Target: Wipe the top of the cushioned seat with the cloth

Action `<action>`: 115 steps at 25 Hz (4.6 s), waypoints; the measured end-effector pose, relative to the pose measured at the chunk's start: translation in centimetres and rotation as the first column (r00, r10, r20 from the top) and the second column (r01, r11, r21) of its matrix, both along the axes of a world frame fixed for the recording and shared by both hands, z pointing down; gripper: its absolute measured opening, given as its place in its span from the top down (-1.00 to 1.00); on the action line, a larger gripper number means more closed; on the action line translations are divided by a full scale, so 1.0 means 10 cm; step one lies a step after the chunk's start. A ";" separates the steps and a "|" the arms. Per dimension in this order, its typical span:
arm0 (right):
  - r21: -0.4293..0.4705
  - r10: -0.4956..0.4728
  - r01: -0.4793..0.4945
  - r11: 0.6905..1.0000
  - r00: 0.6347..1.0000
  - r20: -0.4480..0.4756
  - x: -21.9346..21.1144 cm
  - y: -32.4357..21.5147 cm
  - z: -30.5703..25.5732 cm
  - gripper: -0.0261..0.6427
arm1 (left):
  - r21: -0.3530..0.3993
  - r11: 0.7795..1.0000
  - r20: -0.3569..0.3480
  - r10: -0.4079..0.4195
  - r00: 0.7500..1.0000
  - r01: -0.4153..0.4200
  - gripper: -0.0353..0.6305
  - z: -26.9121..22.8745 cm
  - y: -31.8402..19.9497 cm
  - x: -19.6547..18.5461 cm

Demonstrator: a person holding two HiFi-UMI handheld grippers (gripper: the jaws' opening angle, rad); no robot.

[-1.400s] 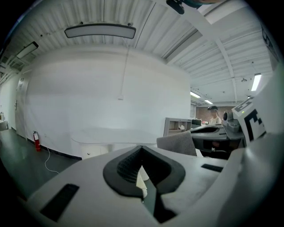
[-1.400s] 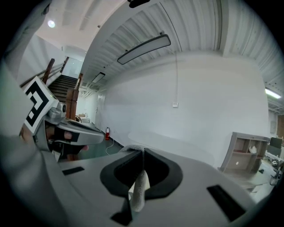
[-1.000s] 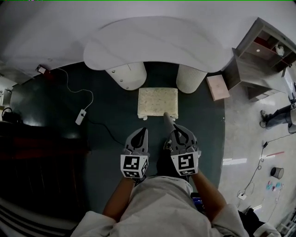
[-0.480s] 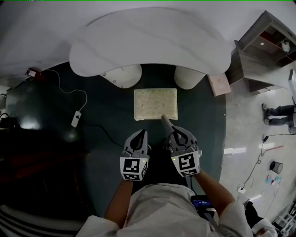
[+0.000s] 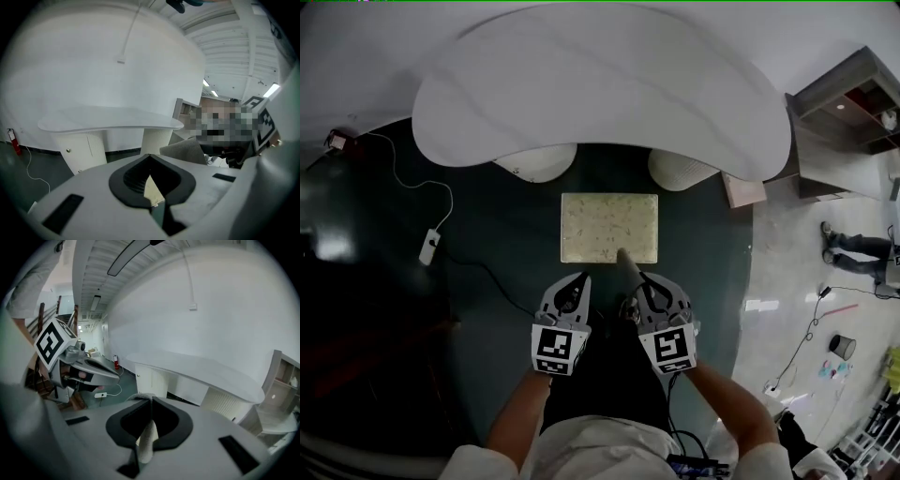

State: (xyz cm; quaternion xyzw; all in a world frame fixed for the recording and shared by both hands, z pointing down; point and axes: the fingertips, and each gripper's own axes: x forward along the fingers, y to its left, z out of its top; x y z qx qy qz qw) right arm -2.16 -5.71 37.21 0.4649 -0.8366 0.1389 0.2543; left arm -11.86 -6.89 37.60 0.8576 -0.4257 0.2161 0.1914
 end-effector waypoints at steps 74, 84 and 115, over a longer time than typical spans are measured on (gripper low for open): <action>-0.222 0.037 -0.136 0.966 0.915 -0.402 0.95 -1.67 3.92 0.88 | -0.299 0.954 0.035 -0.015 0.999 0.025 0.86 3.33 -1.23 0.34; -0.296 0.061 -0.177 0.939 0.930 -0.362 0.81 -1.65 4.07 0.88 | -0.311 0.949 0.047 -0.031 0.998 0.044 0.86 3.41 -1.25 0.19; -0.307 0.028 -0.137 0.942 0.943 -0.332 0.10 -1.82 4.09 0.88 | -0.339 0.938 0.071 -0.054 0.996 0.075 0.86 3.59 -1.28 -0.34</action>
